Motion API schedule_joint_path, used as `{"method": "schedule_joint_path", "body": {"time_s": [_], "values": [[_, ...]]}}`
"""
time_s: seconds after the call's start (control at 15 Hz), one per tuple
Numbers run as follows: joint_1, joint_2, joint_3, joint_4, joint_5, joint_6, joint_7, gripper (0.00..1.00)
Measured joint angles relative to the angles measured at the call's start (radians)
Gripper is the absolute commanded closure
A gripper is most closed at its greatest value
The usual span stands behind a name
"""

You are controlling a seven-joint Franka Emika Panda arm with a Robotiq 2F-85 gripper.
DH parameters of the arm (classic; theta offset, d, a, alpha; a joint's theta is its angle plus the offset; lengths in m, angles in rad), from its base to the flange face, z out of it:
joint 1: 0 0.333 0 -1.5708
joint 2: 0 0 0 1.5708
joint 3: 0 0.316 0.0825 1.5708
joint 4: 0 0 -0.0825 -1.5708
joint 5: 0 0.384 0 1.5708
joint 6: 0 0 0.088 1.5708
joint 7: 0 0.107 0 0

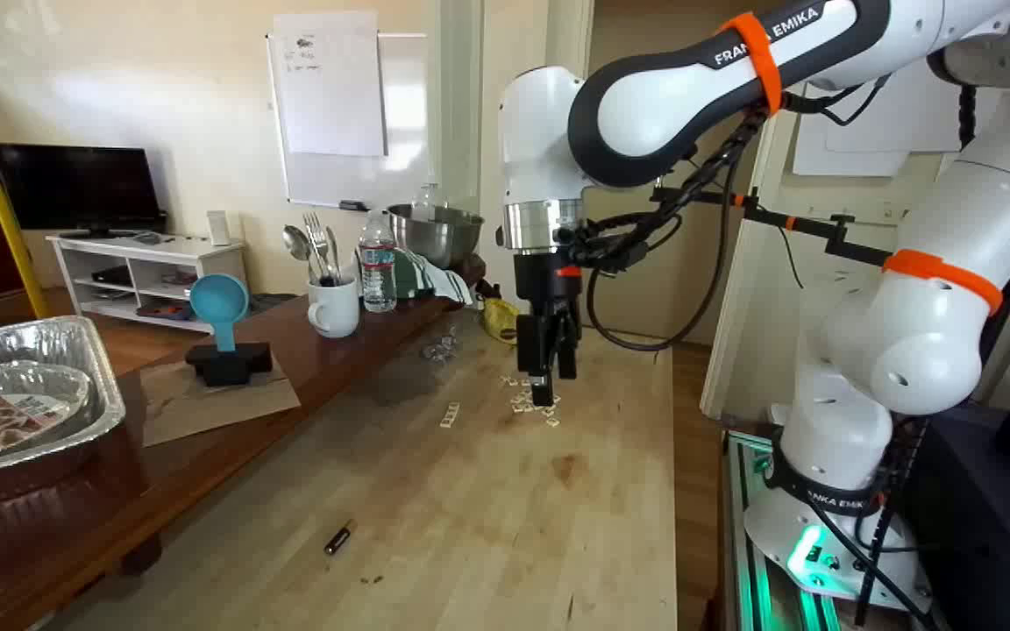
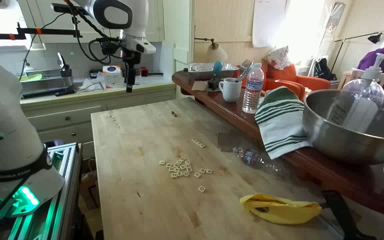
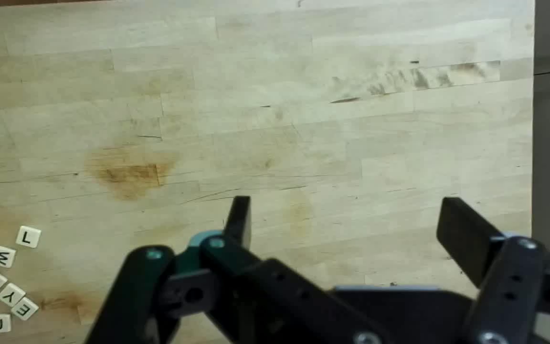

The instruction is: Create a three letter word using the tiles.

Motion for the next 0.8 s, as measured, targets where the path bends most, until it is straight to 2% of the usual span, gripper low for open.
{"method": "schedule_joint_path", "body": {"time_s": [0.53,0.67,0.8], "values": [[-0.013,0.010,0.002,0.001,-0.016,0.024,0.023,0.00],[-0.049,0.057,0.004,0.003,-0.065,0.139,0.070,0.00],[-0.090,0.142,0.002,0.010,-0.130,0.302,0.083,0.00]]}}
